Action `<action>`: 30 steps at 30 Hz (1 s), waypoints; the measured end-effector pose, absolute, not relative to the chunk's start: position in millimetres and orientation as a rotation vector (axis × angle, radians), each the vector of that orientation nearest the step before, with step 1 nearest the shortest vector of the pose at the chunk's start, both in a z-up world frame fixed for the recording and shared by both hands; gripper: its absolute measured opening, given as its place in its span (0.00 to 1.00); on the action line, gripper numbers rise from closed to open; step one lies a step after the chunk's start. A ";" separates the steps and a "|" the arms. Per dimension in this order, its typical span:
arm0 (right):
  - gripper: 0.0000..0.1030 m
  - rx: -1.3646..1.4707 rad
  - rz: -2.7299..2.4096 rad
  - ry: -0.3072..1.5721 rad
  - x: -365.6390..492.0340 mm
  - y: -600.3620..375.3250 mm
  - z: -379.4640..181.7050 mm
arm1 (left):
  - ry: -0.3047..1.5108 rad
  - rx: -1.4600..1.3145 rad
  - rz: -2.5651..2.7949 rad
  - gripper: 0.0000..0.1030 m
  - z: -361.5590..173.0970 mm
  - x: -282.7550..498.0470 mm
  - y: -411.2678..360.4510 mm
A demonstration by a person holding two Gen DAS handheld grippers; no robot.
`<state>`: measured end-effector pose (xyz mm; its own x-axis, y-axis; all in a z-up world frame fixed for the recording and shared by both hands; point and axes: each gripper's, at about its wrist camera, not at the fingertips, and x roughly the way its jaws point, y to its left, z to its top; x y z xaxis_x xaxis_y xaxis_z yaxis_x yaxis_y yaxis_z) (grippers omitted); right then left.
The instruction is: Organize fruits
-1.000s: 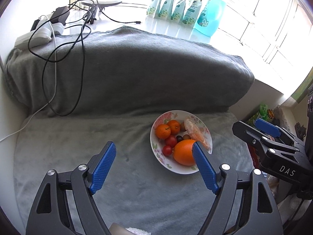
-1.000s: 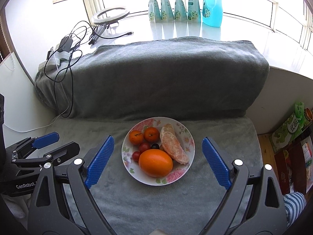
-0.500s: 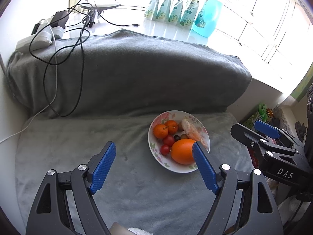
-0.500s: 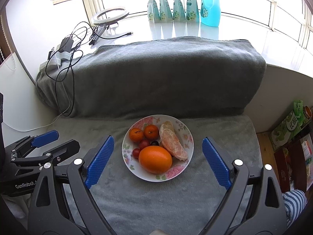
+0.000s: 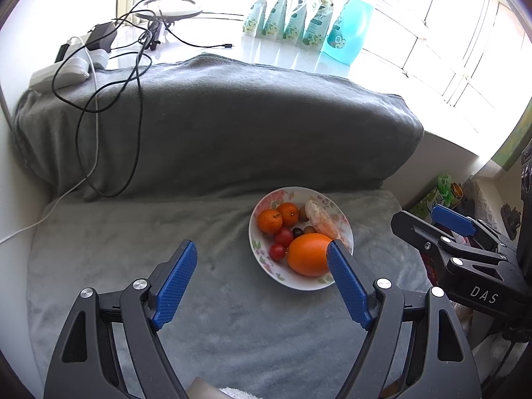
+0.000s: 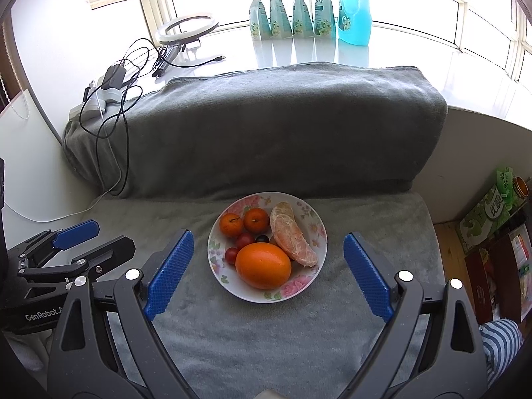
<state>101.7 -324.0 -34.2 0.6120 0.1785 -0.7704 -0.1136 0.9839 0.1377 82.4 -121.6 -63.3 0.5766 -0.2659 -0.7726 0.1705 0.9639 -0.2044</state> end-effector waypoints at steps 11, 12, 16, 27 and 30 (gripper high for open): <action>0.91 0.083 0.167 0.903 100.0 -328.2 -33.4 | 0.910 -0.119 -0.255 0.78 -61.2 80.5 -120.9; 0.91 0.085 0.167 0.903 100.1 -328.5 -33.4 | 0.909 -0.122 -0.258 0.78 -61.1 80.5 -120.7; 0.91 0.084 0.169 0.904 100.7 -328.7 -33.8 | 0.900 -0.116 -0.255 0.78 -60.6 79.2 -120.9; 0.91 0.086 0.164 0.910 100.0 -329.5 -37.2 | 0.858 -0.092 -0.258 0.78 -56.6 77.8 -123.9; 0.91 0.088 0.156 0.919 99.9 -330.4 -41.9 | 0.863 -0.090 -0.248 0.78 -58.5 78.1 -122.6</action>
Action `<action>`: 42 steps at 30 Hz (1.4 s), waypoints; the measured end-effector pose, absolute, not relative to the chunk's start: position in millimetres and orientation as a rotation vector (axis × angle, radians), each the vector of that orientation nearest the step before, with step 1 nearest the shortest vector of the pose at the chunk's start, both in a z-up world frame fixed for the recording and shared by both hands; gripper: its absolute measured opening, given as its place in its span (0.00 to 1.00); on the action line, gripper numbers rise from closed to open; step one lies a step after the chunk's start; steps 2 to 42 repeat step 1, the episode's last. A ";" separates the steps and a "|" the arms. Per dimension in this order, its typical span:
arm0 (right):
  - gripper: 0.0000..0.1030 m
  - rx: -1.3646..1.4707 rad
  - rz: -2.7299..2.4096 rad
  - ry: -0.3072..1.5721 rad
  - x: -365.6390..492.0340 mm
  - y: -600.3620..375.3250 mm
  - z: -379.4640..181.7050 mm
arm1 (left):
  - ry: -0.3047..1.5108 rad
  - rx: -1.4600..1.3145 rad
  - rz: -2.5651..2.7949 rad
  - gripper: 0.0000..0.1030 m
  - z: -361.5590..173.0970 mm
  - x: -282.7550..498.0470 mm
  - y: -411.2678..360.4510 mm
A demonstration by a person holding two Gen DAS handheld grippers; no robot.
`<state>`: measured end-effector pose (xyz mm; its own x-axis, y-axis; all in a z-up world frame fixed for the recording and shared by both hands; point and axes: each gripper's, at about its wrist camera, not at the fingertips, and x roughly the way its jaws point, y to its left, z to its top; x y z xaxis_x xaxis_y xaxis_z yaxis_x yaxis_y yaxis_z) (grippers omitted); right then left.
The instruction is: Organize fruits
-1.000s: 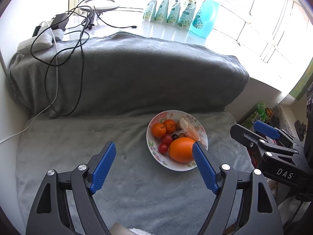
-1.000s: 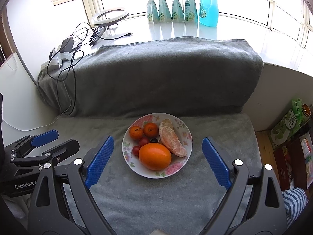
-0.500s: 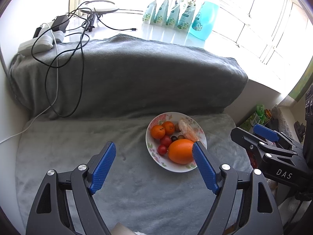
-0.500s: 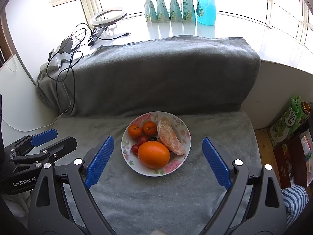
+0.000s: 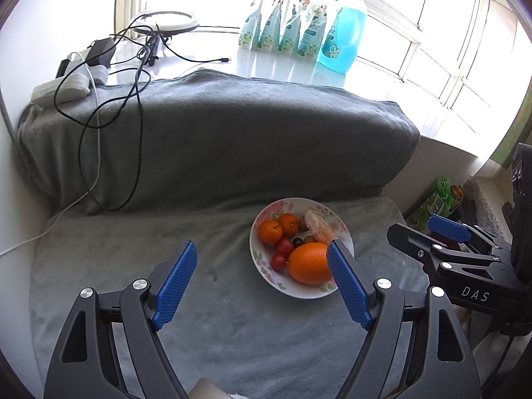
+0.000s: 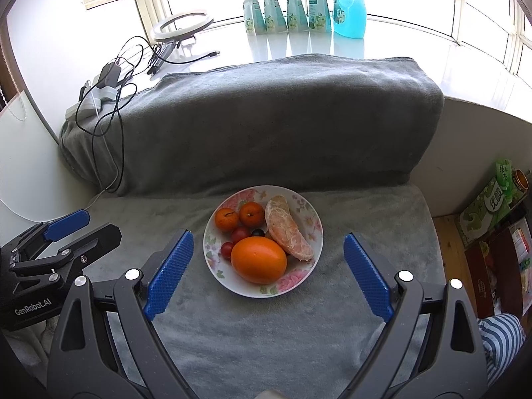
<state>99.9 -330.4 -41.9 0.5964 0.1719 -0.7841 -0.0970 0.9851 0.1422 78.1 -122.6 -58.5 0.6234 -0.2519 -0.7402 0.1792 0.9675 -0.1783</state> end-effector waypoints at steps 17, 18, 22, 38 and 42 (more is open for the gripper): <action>0.91 0.090 0.154 0.923 100.6 -331.0 -43.7 | 0.868 -0.088 -0.241 0.78 -59.6 78.6 -121.8; 0.91 0.090 0.154 0.923 100.6 -331.0 -43.7 | 0.868 -0.088 -0.241 0.78 -59.6 78.6 -121.8; 0.91 0.090 0.154 0.923 100.6 -331.0 -43.7 | 0.868 -0.088 -0.241 0.78 -59.6 78.6 -121.8; 0.91 0.090 0.154 0.923 100.6 -331.0 -43.7 | 0.868 -0.088 -0.241 0.78 -59.6 78.6 -121.8; 0.91 0.090 0.154 0.923 100.6 -331.0 -43.7 | 0.868 -0.088 -0.241 0.78 -59.6 78.6 -121.8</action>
